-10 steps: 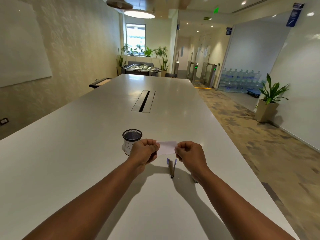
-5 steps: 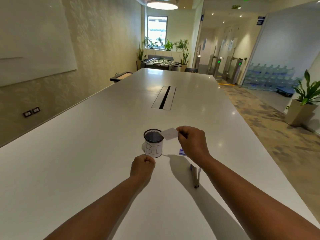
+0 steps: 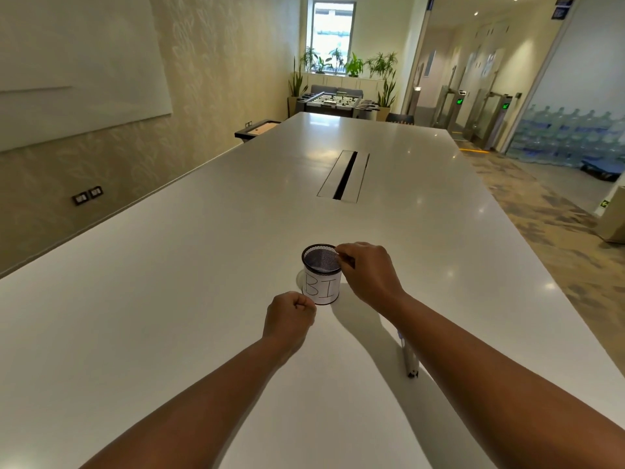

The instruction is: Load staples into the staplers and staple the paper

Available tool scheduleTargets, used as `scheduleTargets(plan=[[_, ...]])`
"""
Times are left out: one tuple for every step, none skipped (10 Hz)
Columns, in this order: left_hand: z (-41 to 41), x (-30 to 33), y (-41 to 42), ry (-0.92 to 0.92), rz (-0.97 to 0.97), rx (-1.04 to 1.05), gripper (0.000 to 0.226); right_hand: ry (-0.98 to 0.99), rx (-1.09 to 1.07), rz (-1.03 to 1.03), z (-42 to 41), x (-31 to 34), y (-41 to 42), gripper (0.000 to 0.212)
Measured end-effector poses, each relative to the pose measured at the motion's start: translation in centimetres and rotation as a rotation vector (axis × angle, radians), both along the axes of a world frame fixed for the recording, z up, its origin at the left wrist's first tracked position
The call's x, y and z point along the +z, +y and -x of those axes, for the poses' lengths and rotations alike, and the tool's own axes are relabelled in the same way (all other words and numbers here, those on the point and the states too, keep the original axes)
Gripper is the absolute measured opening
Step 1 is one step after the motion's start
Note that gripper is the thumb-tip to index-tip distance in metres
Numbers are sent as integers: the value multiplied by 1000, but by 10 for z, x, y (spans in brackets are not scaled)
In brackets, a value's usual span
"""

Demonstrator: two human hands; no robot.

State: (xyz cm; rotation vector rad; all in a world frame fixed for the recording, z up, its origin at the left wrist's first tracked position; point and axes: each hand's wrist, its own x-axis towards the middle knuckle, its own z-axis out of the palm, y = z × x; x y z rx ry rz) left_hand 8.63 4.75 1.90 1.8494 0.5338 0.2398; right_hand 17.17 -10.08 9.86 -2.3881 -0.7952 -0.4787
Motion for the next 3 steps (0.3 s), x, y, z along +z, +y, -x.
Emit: scheduleTargets(plan=[[-1,0,-4,13,-28,-47,23,27,-32,-41,2,-4,-17,12],[-1,7,-10,6,-35,-114,25,49,-59,-64,10,-6,-35,16],[0,26,-21,-38,-54,-191,30,85,-118,-92,21,-5,-64,25]])
